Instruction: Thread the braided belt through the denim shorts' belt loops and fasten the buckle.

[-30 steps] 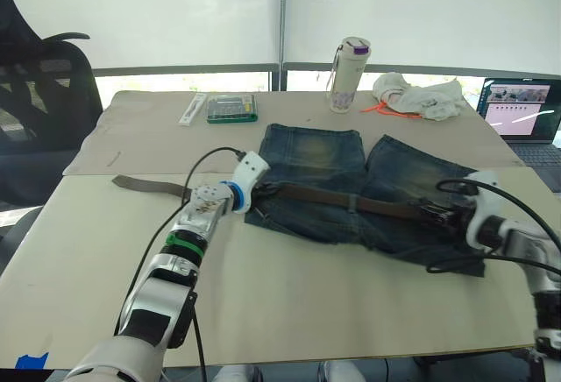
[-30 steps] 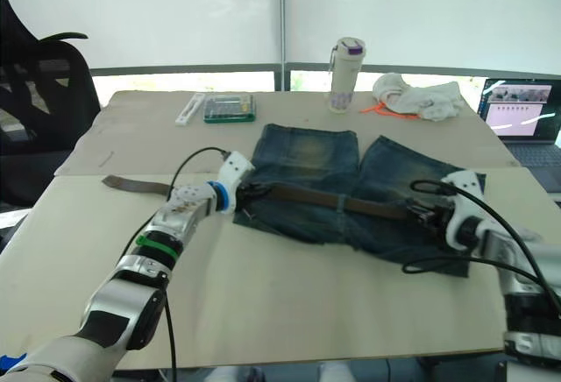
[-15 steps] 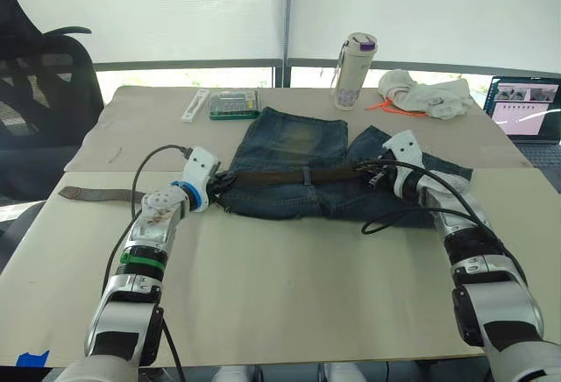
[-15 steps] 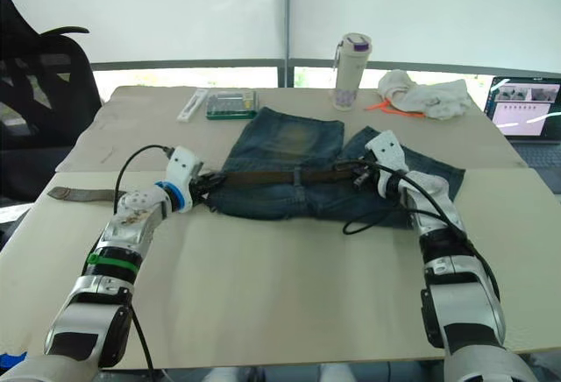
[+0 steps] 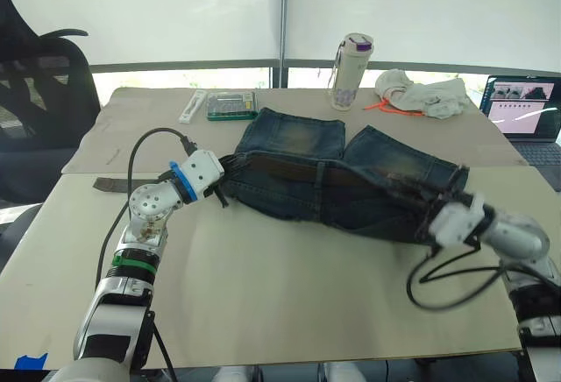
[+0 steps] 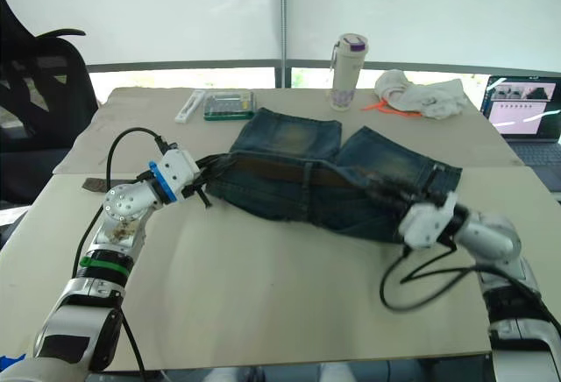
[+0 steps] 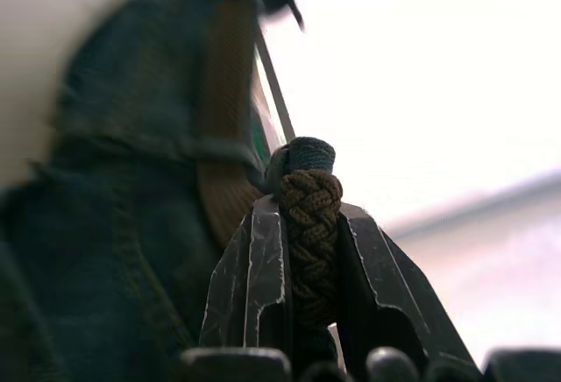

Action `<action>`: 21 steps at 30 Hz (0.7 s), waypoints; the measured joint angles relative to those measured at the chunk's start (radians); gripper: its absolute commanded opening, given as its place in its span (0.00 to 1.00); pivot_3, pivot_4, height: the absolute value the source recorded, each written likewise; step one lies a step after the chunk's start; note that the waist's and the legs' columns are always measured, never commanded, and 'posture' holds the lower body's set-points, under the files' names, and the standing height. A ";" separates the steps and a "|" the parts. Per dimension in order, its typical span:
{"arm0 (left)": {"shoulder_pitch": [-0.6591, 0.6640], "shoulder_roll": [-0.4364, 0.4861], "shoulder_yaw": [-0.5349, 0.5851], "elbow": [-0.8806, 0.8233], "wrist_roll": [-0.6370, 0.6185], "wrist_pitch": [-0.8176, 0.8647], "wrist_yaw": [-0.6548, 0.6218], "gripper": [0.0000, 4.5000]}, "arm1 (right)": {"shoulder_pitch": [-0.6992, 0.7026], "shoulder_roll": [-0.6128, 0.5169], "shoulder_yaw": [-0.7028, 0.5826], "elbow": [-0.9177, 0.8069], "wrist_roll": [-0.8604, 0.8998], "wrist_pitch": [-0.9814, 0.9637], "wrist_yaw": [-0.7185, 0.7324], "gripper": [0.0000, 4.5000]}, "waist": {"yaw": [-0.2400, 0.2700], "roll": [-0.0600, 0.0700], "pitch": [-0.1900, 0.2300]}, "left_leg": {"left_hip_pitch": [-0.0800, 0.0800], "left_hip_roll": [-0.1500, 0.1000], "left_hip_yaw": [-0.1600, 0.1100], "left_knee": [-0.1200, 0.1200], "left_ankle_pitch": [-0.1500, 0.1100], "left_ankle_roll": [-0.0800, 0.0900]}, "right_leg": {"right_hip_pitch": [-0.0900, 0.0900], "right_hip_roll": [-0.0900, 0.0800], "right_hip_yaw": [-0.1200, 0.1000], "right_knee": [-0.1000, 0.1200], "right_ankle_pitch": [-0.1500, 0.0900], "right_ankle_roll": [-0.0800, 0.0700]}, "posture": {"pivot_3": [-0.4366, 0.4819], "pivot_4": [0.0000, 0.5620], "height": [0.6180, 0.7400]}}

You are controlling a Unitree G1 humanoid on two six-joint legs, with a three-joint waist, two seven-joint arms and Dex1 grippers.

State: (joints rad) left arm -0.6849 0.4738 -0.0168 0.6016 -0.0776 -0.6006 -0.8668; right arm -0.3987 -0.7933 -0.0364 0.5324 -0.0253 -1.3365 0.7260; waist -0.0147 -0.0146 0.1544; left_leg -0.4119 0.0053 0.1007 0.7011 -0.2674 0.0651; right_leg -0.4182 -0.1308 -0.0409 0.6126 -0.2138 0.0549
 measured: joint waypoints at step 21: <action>0.033 0.205 -0.324 0.321 0.241 -0.767 -0.157 0.00 | 0.171 -0.146 0.173 0.196 -0.588 -0.280 -0.311 0.06 | 0.005 -0.004 -0.005 | 0.034 0.009 0.012 -0.006 -0.009 0.014 | 0.029 -0.001 0.001 -0.005 0.001 -0.005 | 0.48 0.27 0.97</action>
State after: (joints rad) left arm -0.6520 0.6784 -0.3409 0.9226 0.1637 -1.3676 -1.0238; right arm -0.2272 -0.9392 0.1367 0.7284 -0.6133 -1.6169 0.4146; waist -0.0093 -0.0183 0.1491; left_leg -0.3779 0.0138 0.1123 0.6949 -0.2762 0.0786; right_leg -0.3893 -0.1316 -0.0402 0.6077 -0.2125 0.0495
